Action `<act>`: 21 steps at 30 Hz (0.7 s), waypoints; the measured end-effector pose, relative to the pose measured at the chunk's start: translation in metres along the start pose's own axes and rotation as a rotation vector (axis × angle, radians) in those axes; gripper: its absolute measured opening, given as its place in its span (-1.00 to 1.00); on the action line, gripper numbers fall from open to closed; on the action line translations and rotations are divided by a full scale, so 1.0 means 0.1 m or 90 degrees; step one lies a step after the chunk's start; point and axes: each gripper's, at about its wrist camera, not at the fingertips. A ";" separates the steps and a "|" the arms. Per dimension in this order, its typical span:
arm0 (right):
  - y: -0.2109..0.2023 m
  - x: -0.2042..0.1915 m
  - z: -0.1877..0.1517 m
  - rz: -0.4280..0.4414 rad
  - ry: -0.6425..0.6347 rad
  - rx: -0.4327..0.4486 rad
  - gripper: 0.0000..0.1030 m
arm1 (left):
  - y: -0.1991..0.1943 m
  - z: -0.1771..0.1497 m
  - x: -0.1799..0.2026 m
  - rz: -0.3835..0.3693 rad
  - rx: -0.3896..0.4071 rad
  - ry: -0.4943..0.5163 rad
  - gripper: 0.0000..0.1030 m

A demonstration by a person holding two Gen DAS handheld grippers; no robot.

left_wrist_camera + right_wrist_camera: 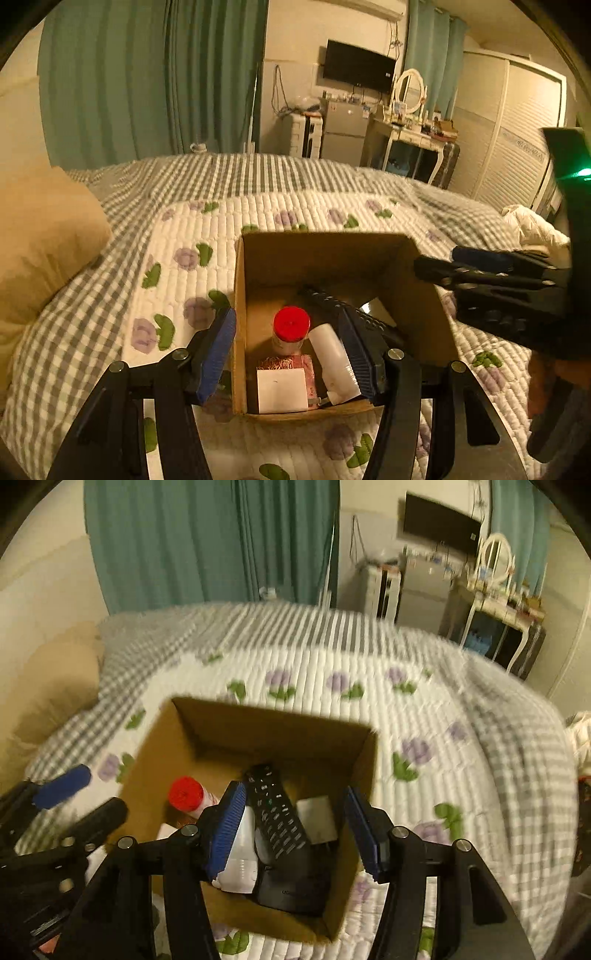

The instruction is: Organize rigid objects

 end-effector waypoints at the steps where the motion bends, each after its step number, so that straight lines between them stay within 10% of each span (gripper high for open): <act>1: -0.11 -0.01 0.00 -0.001 -0.001 0.014 0.08 | -0.10 0.02 0.01 0.001 0.012 0.001 0.17; 13: -1.58 -0.27 -0.31 -0.070 -0.026 0.201 0.09 | -1.33 0.08 0.09 -0.006 0.194 0.016 0.61; 19: -1.56 -0.21 -0.66 -0.057 0.032 0.235 0.48 | -1.40 -0.18 0.00 -0.002 0.214 -0.001 0.82; 21: -1.53 -0.19 -0.75 -0.062 0.034 0.253 0.89 | -1.36 -0.28 -0.02 0.018 0.222 -0.001 1.00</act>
Point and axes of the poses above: each gripper's, at about its wrist camera, not at the fingertips, and y roughly the way its jaws point, x to its right, z to its top, and after that the axes turned 3 degrees about z, right-handed
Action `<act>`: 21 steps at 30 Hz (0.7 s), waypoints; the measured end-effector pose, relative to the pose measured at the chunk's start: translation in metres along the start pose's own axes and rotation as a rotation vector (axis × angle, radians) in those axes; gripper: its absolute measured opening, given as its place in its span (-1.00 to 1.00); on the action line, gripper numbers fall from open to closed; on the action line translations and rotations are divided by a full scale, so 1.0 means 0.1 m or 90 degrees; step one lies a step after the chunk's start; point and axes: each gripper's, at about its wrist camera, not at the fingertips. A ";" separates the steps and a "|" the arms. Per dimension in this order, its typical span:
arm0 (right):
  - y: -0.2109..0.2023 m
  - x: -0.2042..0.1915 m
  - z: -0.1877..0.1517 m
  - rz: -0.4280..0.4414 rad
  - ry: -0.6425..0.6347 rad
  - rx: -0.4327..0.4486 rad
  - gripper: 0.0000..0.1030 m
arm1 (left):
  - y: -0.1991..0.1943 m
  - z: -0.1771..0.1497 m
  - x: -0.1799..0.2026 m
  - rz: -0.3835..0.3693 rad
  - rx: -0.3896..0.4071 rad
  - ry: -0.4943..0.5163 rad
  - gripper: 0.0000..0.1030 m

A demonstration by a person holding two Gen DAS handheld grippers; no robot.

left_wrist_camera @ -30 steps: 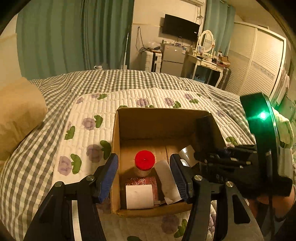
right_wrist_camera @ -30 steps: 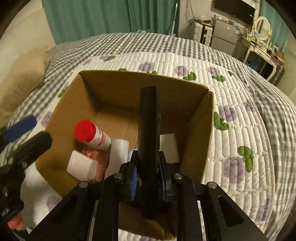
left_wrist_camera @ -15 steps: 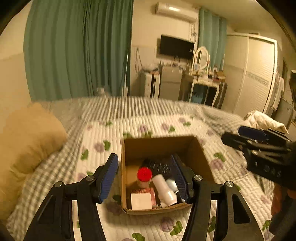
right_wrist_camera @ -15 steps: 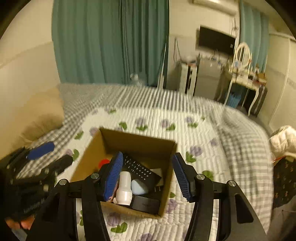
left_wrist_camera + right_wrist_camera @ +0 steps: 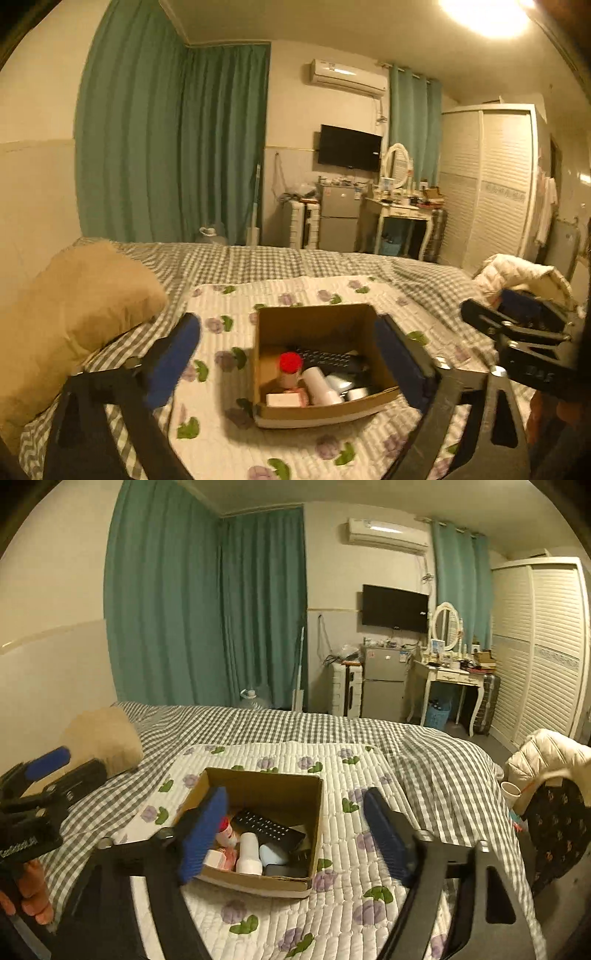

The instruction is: Organize rigid objects

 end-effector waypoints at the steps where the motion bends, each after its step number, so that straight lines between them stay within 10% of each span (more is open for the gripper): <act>1: 0.02 0.00 -0.06 -0.005 -0.005 0.005 0.95 | 0.00 -0.07 -0.01 0.012 0.009 -0.004 1.00; 21: 0.25 0.20 -0.55 0.007 0.020 0.008 1.00 | 0.30 -0.57 0.12 0.054 0.008 0.042 1.00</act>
Point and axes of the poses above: each gripper's, at about its wrist camera, not at the fingertips, and y roughly the way its jaws point, x to its right, z to its top, and after that the axes turned 3 degrees about z, right-handed
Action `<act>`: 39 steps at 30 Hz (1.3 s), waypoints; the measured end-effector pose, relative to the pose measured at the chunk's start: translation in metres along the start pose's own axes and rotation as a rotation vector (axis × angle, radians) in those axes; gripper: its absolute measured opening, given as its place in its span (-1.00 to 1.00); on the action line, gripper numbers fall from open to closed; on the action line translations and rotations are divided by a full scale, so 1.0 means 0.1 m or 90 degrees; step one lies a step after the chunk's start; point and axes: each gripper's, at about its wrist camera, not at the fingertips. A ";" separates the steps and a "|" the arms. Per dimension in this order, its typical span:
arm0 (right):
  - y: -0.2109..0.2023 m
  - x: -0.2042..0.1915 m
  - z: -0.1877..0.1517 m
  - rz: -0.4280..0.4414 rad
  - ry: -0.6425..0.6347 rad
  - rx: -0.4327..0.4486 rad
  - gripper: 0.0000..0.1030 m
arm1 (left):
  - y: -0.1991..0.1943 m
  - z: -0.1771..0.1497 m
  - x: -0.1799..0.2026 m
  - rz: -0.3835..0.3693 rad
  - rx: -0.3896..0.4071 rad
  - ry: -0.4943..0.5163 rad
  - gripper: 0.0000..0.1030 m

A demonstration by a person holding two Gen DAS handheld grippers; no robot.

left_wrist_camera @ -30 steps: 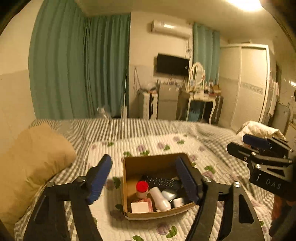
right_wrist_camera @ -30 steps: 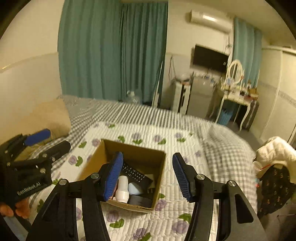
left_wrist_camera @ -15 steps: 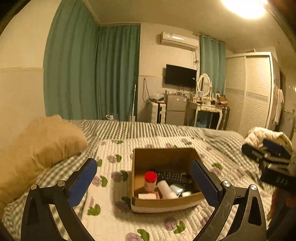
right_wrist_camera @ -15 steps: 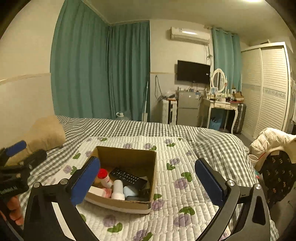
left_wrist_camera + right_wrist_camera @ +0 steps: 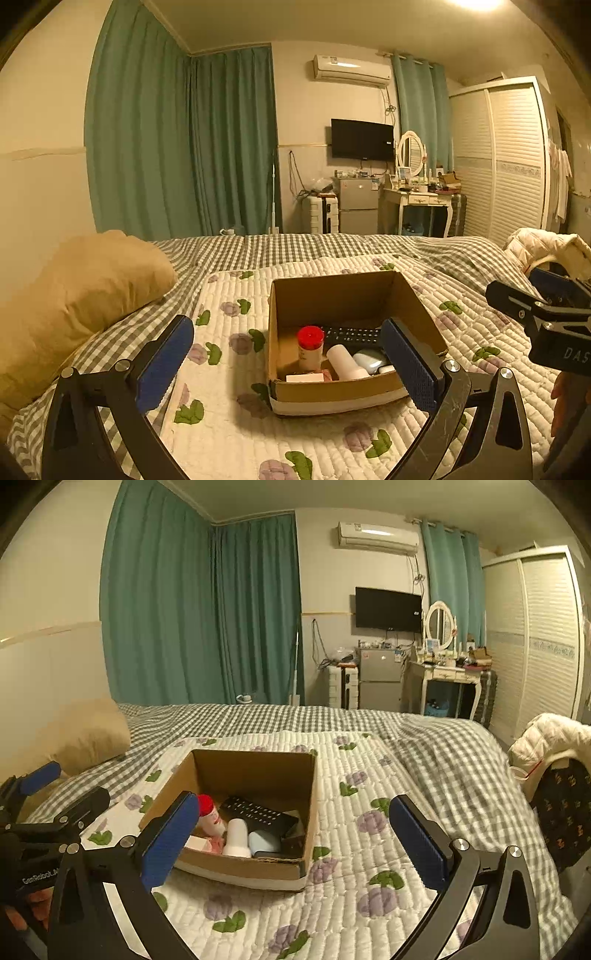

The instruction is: Organize rigid objects

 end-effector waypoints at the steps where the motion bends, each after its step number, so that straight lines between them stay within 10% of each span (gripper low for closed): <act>1: 0.01 -0.01 0.00 -0.001 -0.003 -0.002 1.00 | 0.01 0.00 -0.01 -0.002 -0.002 -0.003 1.00; 39: -0.02 -0.05 0.03 -0.022 -0.029 0.001 1.00 | 0.01 0.03 -0.08 -0.001 -0.014 -0.013 1.00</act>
Point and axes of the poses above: each gripper's, at about its wrist camera, not at the fingertips, and y roughly the way its jaws point, x to its right, z to its top, and after that the axes turned 3 degrees about z, right-handed
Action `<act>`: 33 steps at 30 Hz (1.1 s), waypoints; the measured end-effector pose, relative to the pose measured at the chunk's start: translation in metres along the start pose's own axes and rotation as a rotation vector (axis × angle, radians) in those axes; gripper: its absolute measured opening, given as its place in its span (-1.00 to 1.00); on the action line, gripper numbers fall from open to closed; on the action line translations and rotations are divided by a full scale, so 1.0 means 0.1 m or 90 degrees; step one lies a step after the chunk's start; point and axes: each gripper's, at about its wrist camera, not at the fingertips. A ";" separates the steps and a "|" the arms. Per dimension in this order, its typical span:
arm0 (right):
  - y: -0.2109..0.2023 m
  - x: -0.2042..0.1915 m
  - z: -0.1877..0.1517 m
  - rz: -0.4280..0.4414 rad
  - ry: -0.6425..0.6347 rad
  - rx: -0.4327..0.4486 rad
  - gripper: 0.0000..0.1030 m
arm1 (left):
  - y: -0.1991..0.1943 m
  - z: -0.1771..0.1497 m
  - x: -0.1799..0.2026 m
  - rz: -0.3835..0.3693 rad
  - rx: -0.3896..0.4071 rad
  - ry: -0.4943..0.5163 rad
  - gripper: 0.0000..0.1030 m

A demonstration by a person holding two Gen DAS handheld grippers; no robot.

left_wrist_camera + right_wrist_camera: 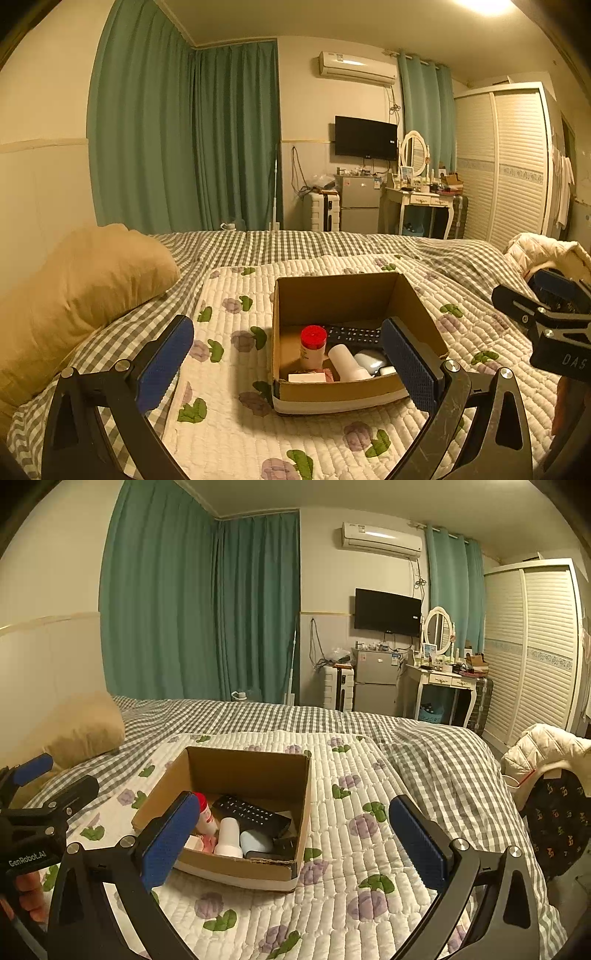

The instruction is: Organize rigid objects

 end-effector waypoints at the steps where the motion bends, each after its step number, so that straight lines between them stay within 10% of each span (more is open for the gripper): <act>1: 0.00 0.00 0.00 -0.001 0.000 0.000 1.00 | 0.00 0.00 0.00 0.001 -0.002 0.001 1.00; 33: 0.07 -0.02 -0.03 -0.004 0.002 -0.024 1.00 | 0.06 -0.05 -0.03 -0.008 -0.025 -0.003 1.00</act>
Point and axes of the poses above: each gripper's, at about its wrist camera, not at the fingertips, and y roughly the way its jaws point, x to its right, z to its top, and after that the axes turned 3 degrees about z, right-handed
